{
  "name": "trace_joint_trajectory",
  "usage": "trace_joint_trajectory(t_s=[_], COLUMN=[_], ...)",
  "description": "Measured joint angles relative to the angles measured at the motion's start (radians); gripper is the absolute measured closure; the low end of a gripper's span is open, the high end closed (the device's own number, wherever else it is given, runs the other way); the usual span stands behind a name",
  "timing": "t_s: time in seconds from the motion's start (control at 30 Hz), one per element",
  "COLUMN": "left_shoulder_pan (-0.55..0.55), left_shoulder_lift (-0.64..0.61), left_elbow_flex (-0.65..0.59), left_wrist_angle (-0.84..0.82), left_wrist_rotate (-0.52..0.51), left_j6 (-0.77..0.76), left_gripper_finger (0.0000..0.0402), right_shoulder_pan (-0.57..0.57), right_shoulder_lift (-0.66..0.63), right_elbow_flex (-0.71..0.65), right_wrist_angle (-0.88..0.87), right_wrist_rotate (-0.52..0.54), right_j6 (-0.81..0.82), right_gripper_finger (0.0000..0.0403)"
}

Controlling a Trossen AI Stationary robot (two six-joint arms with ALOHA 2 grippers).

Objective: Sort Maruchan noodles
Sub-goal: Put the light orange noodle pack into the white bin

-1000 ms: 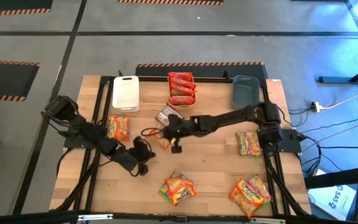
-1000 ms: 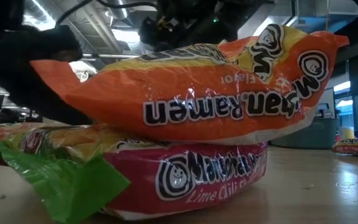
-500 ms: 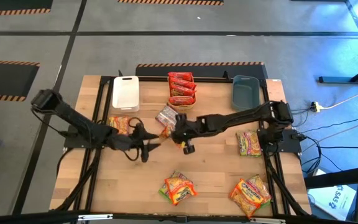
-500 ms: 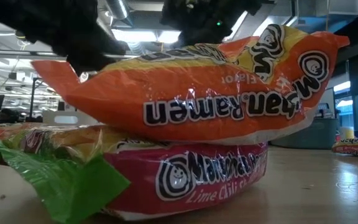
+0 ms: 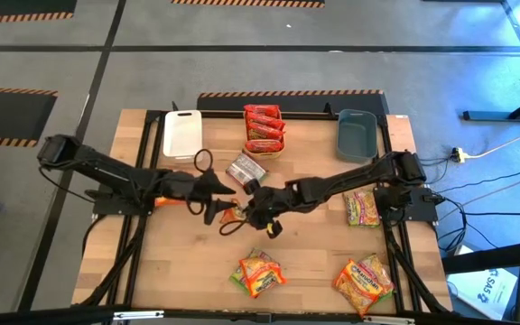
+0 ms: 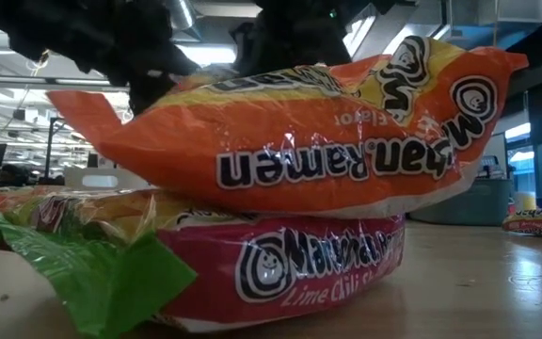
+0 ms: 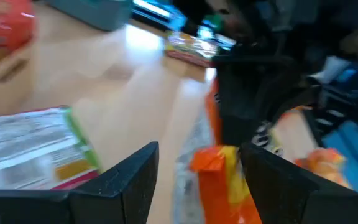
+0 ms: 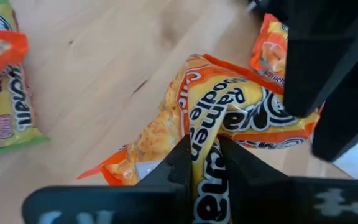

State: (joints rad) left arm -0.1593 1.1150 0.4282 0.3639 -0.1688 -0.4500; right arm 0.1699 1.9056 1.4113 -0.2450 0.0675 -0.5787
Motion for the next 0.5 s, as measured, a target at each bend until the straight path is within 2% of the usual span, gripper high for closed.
trace_joint_trajectory(t_s=[0.17, 0.3, 0.5], left_shoulder_pan=[0.044, 0.075, 0.100], left_shoulder_lift=[0.032, 0.043, 0.048], left_elbow_flex=[0.000, 0.000, 0.000], left_wrist_angle=[0.007, 0.034, 0.036], left_wrist_rotate=[0.118, 0.271, 0.295], left_j6=[-0.019, -0.048, -0.064], left_gripper_finger=[0.0178, 0.0178, 0.0180], right_shoulder_pan=[0.000, -0.012, -0.022], right_shoulder_lift=[0.002, 0.002, 0.002], right_elbow_flex=[0.000, 0.000, 0.000], right_wrist_angle=[0.022, 0.015, 0.032], right_wrist_rotate=[0.020, 0.048, 0.049], right_j6=[-0.031, -0.040, -0.041], right_gripper_finger=[0.0363, 0.0363, 0.0363])
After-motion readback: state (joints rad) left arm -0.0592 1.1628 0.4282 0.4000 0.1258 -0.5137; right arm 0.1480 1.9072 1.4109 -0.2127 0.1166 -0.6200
